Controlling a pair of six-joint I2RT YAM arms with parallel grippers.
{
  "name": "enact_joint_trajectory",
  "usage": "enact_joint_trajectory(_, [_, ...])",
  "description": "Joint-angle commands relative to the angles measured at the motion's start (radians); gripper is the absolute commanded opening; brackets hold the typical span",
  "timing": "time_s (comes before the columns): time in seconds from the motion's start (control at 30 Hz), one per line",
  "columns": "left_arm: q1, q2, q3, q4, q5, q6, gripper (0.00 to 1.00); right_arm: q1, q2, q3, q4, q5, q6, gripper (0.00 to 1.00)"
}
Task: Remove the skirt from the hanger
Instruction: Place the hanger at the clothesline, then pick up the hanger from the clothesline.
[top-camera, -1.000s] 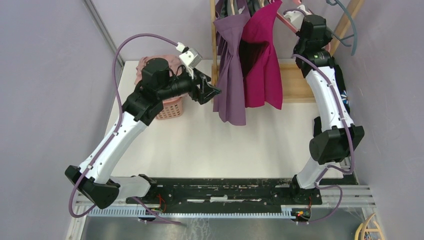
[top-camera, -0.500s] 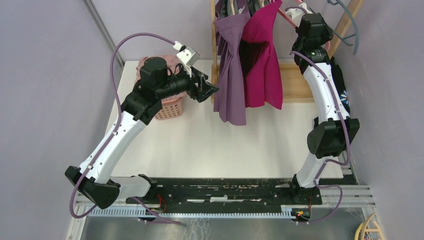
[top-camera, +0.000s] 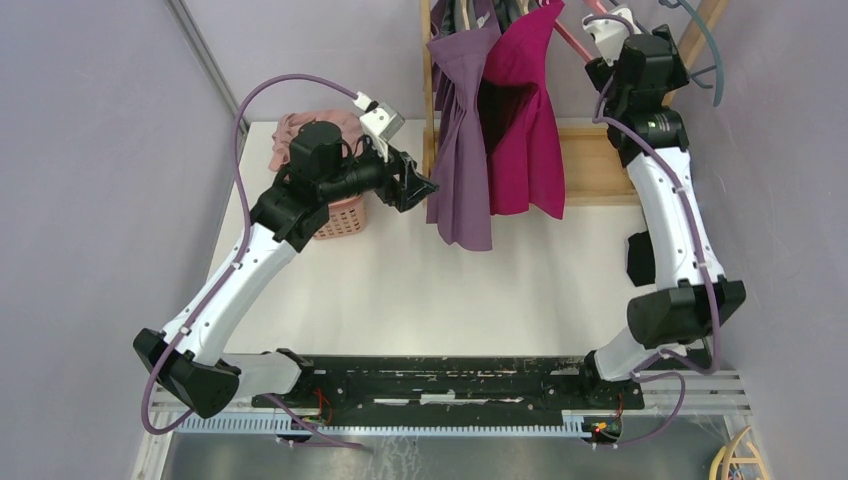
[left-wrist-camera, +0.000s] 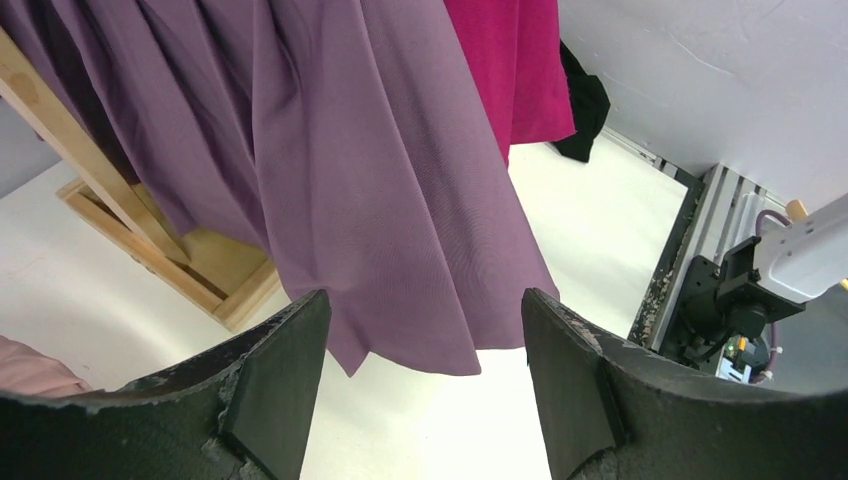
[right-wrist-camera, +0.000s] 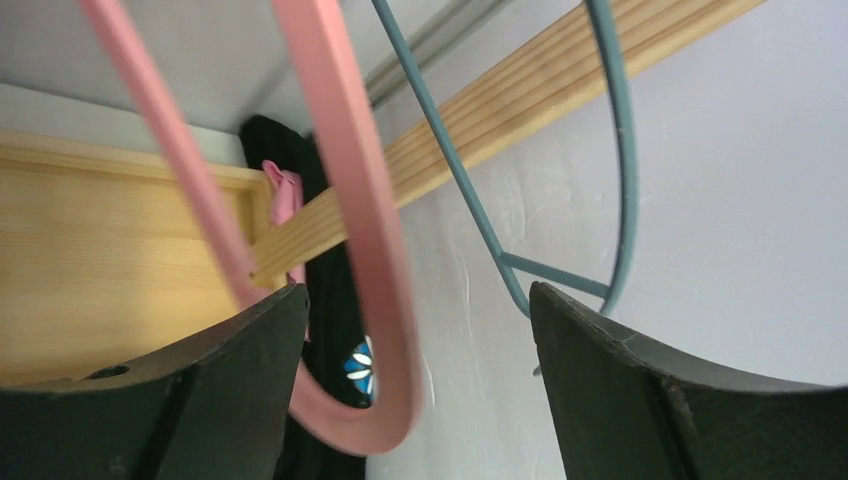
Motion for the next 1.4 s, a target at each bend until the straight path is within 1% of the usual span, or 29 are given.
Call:
enact_joint_trajectory(0.0, [0.008,-0.029,-0.003,0.048,-0.049,0.005,0.78,0.039,-0.140,-0.034,-0.063,-0.146,0.076,0.87])
enact_joint_trajectory(0.13, [0.008,-0.019,-0.008,0.026,-0.147,-0.003,0.79,0.091,-0.220,-0.065,-0.110,-0.205,0.101,0.87])
enact_joint_trajectory(0.3, [0.008,-0.001,0.013,-0.040,-0.274,0.010,0.79,0.150,-0.274,-0.015,-0.157,-0.220,0.194,0.77])
enact_joint_trajectory(0.37, [0.007,0.009,0.036,-0.074,-0.305,0.018,0.79,0.159,-0.284,0.015,-0.167,-0.241,0.257,0.70])
enact_joint_trajectory(0.47, [0.008,0.013,0.056,-0.098,-0.322,0.020,0.78,0.160,-0.262,0.064,-0.170,-0.286,0.351,0.47])
enact_joint_trajectory(0.5, [0.008,0.012,0.058,-0.101,-0.322,0.020,0.78,0.160,-0.241,0.084,-0.168,-0.296,0.384,0.42])
enact_joint_trajectory(0.53, [0.008,0.011,0.060,-0.101,-0.323,0.020,0.78,0.160,-0.219,0.110,-0.169,-0.306,0.412,0.40])
enact_joint_trajectory(0.67, [0.008,0.013,0.080,-0.106,-0.327,0.021,0.78,0.161,-0.105,0.255,-0.170,-0.381,0.551,0.39])
enact_joint_trajectory(0.7, [0.008,0.012,0.083,-0.109,-0.329,0.022,0.78,0.160,-0.081,0.288,-0.170,-0.402,0.592,0.40])
enact_joint_trajectory(0.73, [0.008,0.013,0.087,-0.110,-0.331,0.021,0.78,0.160,-0.058,0.312,-0.168,-0.422,0.626,0.42])
enact_joint_trajectory(0.87, [0.007,0.013,0.100,-0.137,-0.347,0.021,0.78,0.160,0.006,0.361,-0.156,-0.502,0.798,0.45])
enact_joint_trajectory(0.93, [0.007,0.011,0.108,-0.154,-0.362,0.024,0.78,0.160,0.034,0.373,-0.155,-0.549,0.859,0.50])
enact_joint_trajectory(0.97, [0.007,0.011,0.112,-0.162,-0.371,0.027,0.78,0.160,0.046,0.379,-0.157,-0.569,0.884,0.51])
enact_joint_trajectory(1.1, [0.008,0.013,0.125,-0.180,-0.393,0.042,0.78,0.167,0.083,0.411,-0.164,-0.606,0.926,0.48])
enact_joint_trajectory(1.37, [0.007,0.016,0.110,-0.181,-0.387,0.038,0.78,0.172,0.092,0.476,-0.169,-0.590,0.919,0.48])
